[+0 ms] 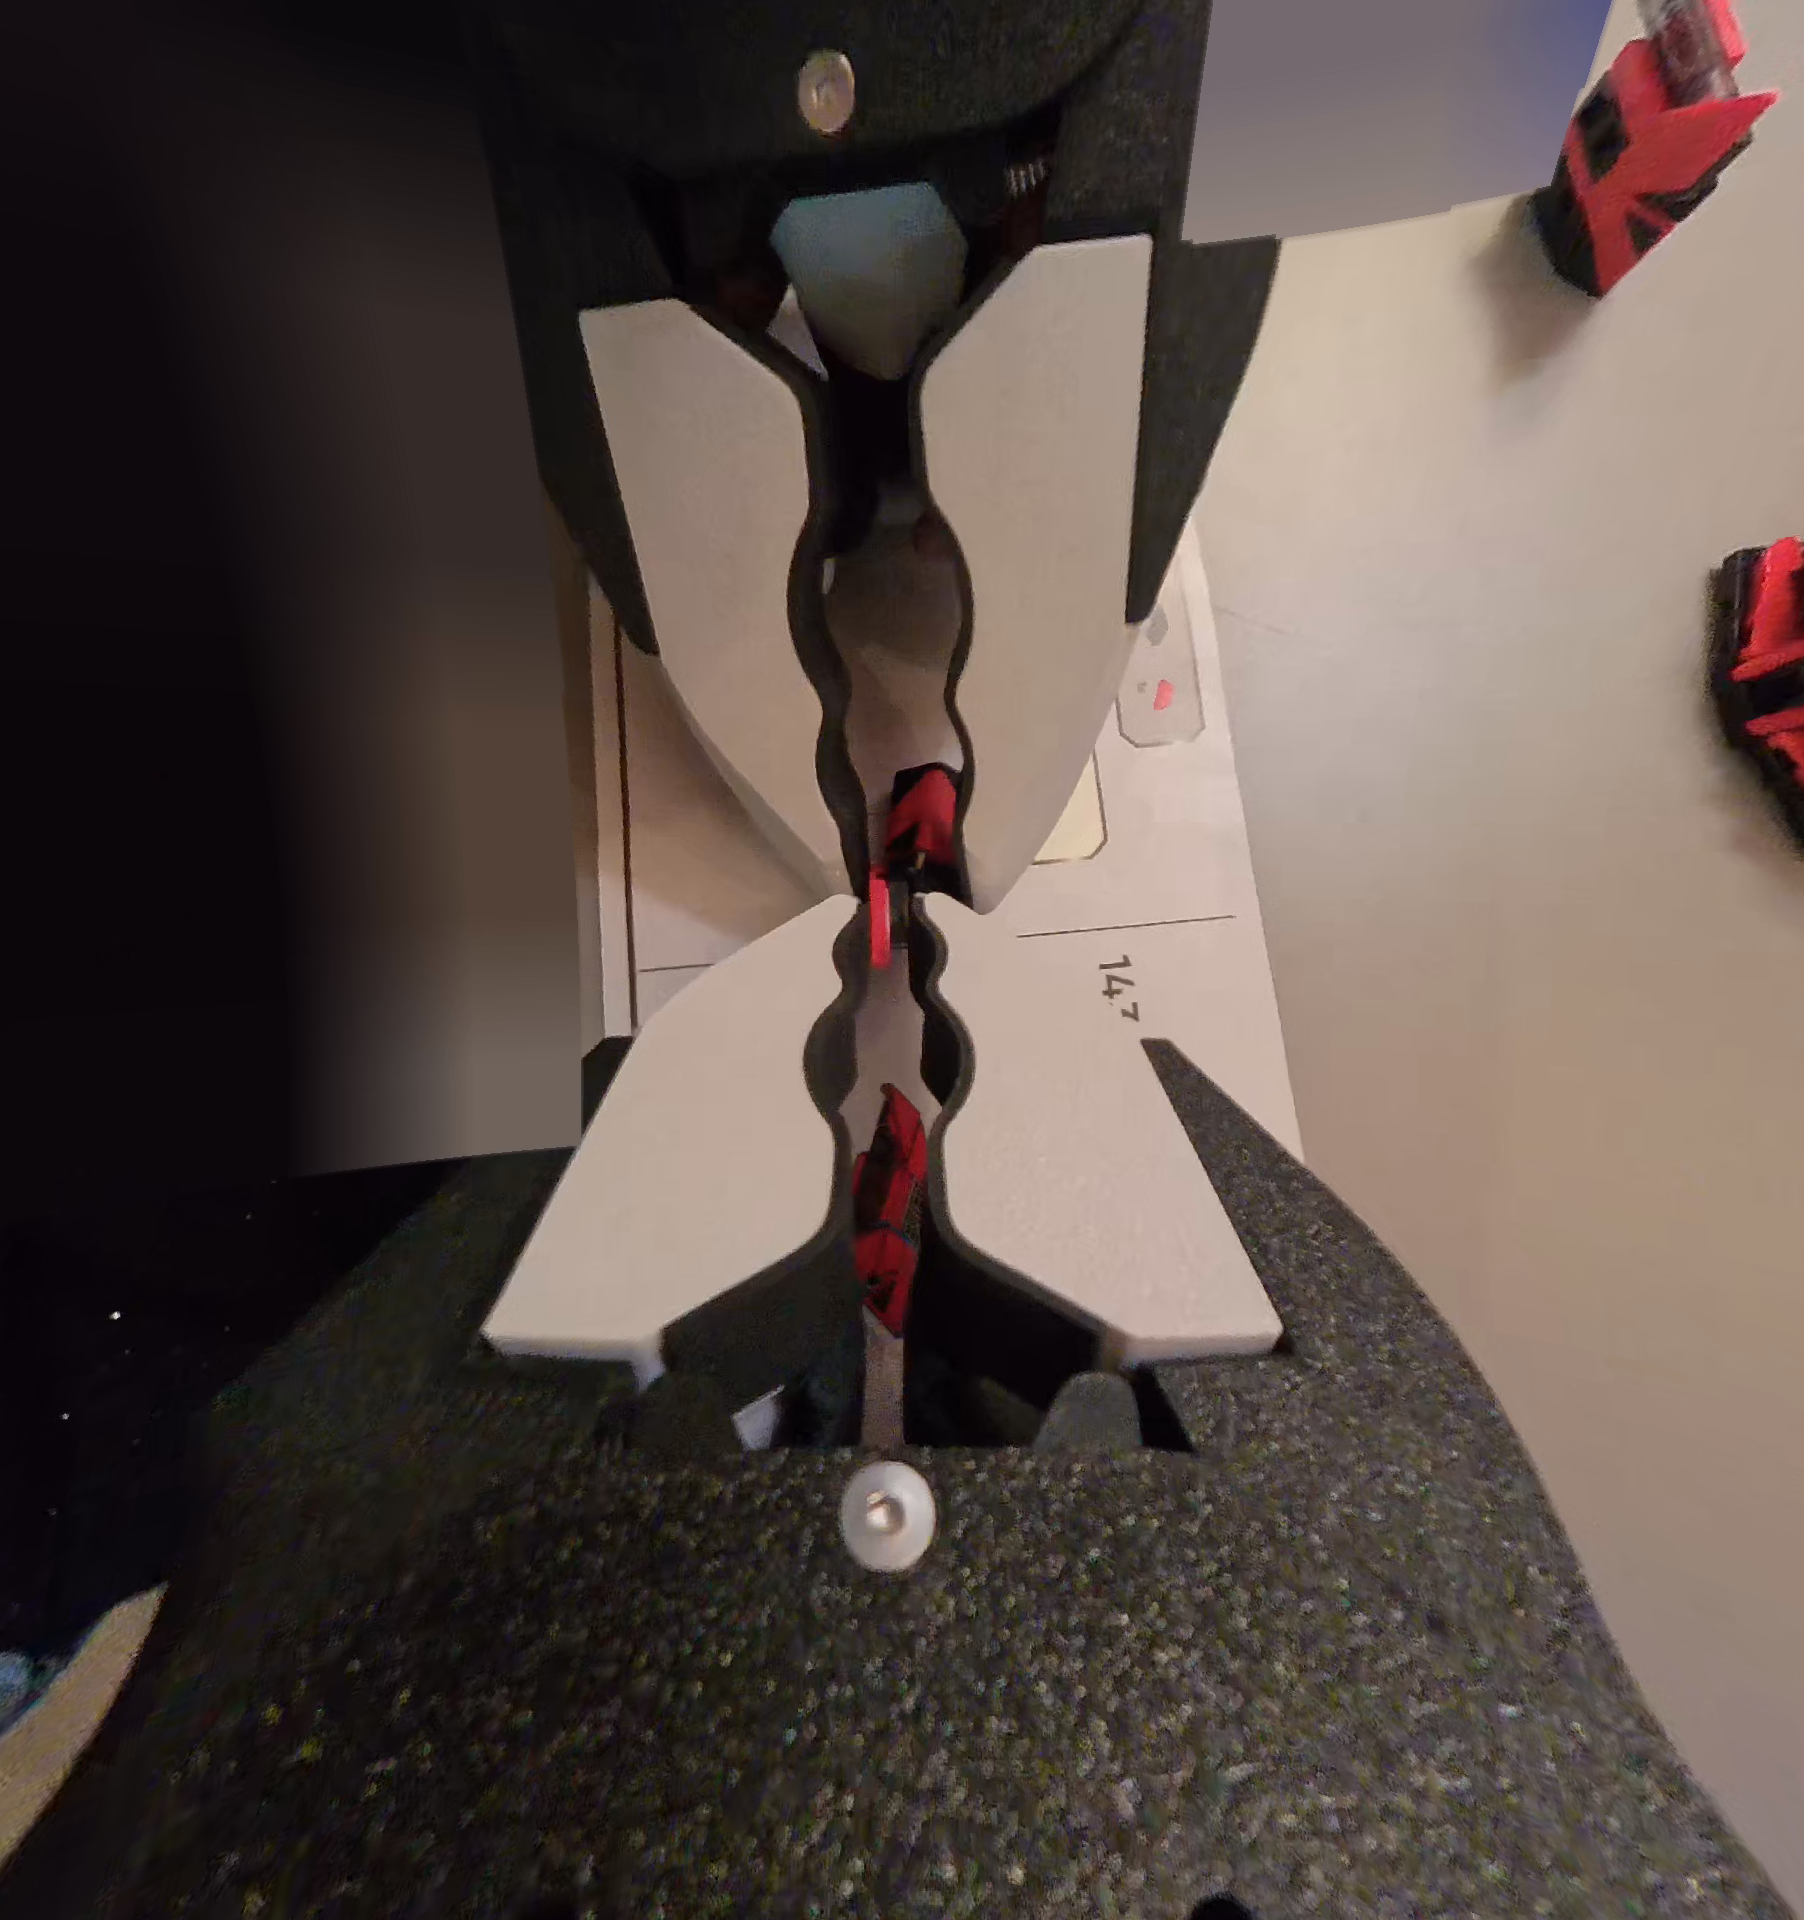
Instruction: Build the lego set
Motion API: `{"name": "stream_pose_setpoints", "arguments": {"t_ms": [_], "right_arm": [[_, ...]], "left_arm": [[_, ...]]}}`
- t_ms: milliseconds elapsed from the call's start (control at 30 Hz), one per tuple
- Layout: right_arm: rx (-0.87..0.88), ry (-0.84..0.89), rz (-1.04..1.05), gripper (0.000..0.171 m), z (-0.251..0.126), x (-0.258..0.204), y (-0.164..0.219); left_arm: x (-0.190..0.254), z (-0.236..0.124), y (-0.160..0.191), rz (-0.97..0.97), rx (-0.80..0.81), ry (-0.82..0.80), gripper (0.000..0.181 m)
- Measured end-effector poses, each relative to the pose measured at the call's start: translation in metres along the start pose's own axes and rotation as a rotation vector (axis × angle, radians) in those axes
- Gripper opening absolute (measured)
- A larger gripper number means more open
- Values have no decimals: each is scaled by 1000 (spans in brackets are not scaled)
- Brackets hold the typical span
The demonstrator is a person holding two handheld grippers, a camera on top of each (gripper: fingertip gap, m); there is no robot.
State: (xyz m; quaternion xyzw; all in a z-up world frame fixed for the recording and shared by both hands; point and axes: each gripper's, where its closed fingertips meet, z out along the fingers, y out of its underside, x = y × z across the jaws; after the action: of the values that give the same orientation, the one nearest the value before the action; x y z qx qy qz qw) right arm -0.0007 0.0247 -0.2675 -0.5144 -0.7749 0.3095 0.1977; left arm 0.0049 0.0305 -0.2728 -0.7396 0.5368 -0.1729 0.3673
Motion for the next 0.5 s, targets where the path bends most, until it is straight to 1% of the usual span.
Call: {"name": "stream_pose_setpoints", "arguments": {"t_ms": [200,267,300,367,433,500], "right_arm": [[52,15,80,7,0,-1,-1],[63,13,100,7,0,-1,-2],[70,20,104,7,-1,0,-2],[85,17,112,7,-2,0,-3],[92,12,132,7,-2,0,-4],[88,9,143,7,-1,-1,-3]], "left_arm": [[0,0,-1,18,3,-15,18],[1,0,-1,18,6,-16,24],[2,-1,-2,19,9,-11,30],[4,-1,-2,21,11,0,32],[4,-1,-2,20,10,-3,32],[6,-1,-2,24,9,7,29]]}}
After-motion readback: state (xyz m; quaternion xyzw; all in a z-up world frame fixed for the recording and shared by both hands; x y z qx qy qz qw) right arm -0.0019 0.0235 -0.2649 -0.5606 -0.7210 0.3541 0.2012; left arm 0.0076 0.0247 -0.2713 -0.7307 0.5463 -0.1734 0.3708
